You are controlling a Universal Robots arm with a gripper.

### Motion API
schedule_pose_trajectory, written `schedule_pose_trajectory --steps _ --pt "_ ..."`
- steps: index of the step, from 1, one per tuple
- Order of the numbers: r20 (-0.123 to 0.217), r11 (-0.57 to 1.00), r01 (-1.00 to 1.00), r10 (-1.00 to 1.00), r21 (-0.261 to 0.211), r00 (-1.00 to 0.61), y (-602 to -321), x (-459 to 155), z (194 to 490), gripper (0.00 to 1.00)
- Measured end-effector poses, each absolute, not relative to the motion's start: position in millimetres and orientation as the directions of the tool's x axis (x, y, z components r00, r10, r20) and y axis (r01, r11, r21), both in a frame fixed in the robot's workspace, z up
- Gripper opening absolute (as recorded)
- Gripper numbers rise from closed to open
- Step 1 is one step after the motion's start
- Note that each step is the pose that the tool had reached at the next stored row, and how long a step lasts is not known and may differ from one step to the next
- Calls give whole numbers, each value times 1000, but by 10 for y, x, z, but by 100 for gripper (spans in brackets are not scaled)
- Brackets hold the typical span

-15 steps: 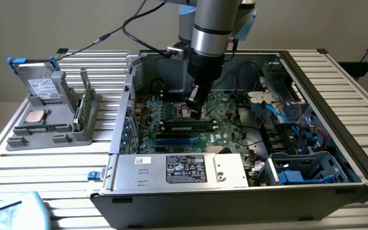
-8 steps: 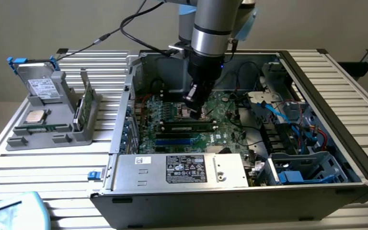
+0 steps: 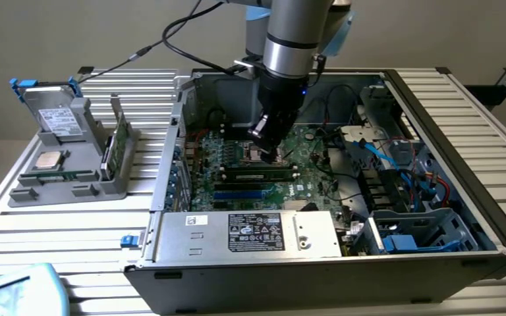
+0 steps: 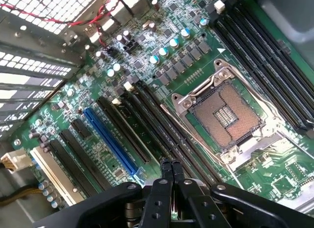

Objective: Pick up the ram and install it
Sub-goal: 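Press down the ram until it locks into place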

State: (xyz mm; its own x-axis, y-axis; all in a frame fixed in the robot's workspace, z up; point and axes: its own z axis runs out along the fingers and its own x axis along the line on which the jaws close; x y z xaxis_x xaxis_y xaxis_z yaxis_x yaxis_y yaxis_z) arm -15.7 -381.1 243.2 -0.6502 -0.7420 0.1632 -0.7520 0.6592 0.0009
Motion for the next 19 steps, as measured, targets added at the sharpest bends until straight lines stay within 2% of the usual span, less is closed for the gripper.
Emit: schedule_pose_trajectory --steps 19 --pt "152 835 -550 -543 -9 -826 -3811 -157 2428 10"
